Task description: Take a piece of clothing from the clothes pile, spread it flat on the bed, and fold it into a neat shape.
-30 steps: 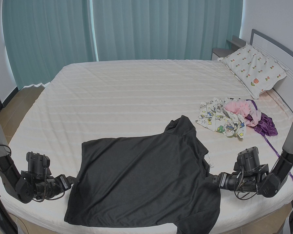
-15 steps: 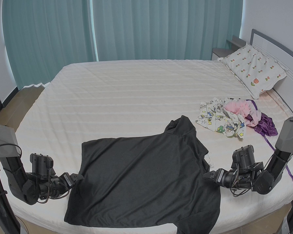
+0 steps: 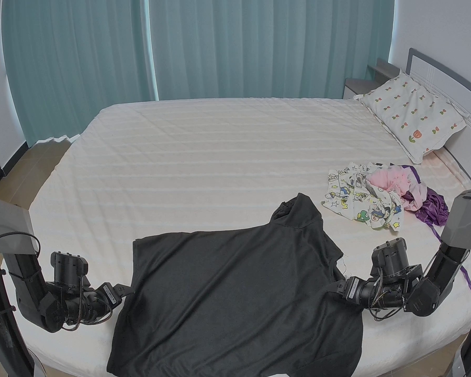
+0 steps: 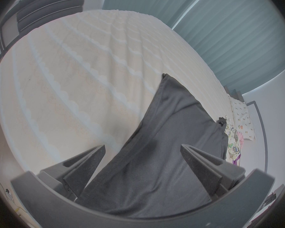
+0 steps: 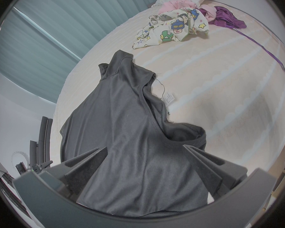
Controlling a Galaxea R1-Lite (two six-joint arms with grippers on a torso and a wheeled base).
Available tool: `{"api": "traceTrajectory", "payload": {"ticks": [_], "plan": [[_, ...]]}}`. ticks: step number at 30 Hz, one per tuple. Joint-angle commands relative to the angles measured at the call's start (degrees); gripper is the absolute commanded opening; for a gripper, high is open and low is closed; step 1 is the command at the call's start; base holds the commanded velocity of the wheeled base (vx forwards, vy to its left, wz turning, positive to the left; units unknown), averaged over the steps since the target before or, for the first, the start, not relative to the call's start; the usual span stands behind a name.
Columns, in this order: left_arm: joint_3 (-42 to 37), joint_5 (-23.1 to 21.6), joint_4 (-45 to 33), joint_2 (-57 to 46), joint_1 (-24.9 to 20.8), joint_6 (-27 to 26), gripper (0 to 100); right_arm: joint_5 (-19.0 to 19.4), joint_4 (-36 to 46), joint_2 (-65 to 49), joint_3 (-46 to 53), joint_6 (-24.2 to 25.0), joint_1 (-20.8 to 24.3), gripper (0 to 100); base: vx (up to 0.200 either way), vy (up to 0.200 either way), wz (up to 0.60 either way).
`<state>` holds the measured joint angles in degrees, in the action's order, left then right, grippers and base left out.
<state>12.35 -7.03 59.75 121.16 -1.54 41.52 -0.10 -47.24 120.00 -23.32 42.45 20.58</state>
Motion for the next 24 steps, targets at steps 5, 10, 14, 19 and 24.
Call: {"api": "traceTrajectory", "payload": {"ticks": [5,10,14,19,24], "plan": [[-0.4,-0.1,0.0,0.3,0.0,0.1,100,0.0,0.0,-0.3,0.1,0.0,0.6,100,0.000,0.200,0.00],[-0.8,-0.1,0.1,0.3,-0.1,-0.3,100,0.0,0.0,-0.6,0.2,0.0,0.6,100,0.000,0.120,0.00],[-1.0,-0.2,0.1,0.3,-0.2,-0.2,100,0.0,0.0,-0.7,0.2,0.0,0.6,100,0.000,0.000,0.00],[-0.9,-0.2,0.1,0.4,-0.2,-0.1,100,0.0,0.0,-0.7,0.1,0.0,0.6,100,0.000,0.000,0.00],[-0.3,-0.4,0.5,-0.2,-0.6,0.4,100,0.0,-0.1,-1.4,-0.1,0.1,0.6,100,0.000,0.000,0.00]]}}
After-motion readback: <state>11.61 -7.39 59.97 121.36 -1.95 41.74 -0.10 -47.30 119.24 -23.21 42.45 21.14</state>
